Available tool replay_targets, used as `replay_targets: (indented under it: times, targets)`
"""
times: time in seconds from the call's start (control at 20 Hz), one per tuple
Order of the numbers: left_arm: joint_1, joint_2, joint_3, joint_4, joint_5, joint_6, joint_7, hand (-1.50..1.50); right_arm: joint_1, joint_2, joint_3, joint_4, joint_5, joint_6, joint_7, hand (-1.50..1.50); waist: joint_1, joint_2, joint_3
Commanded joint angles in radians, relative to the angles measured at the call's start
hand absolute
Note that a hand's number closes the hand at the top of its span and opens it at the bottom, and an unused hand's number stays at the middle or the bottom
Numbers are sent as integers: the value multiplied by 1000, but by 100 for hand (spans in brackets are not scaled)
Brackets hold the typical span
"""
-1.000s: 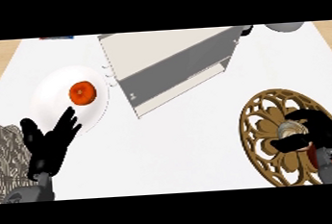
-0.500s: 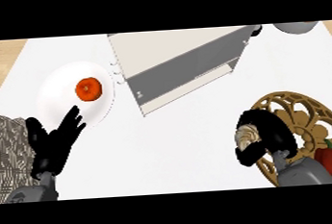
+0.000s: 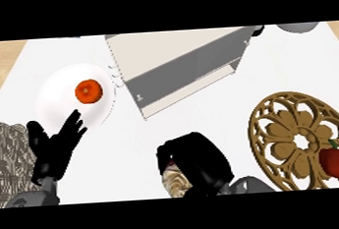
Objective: Pick the cupcake from the placemat and place it in the tiered shelf
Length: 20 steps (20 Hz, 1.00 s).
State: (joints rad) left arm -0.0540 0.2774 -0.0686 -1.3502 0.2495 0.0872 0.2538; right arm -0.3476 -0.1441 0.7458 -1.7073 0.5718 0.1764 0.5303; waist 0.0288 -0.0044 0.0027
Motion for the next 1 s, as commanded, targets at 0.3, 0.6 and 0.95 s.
replay_targets:
  times: [0.3, 0.6, 0.95]
  targets:
    - [-15, -8, 30, 58, -10, -4, -18, 0, -139, 88, -141, -433, 33, 117, 260, 150, -38, 3, -3]
    - [-4, 1, 35, 47, -26, -6, -13, 0, -440, 143, -398, -470, -94, 276, 492, 150, -28, 3, -4]
    - [-7, 3, 58, 28, 2, -32, 17, 0, -637, 114, -636, -334, -208, 299, 545, 150, -30, 3, -4]
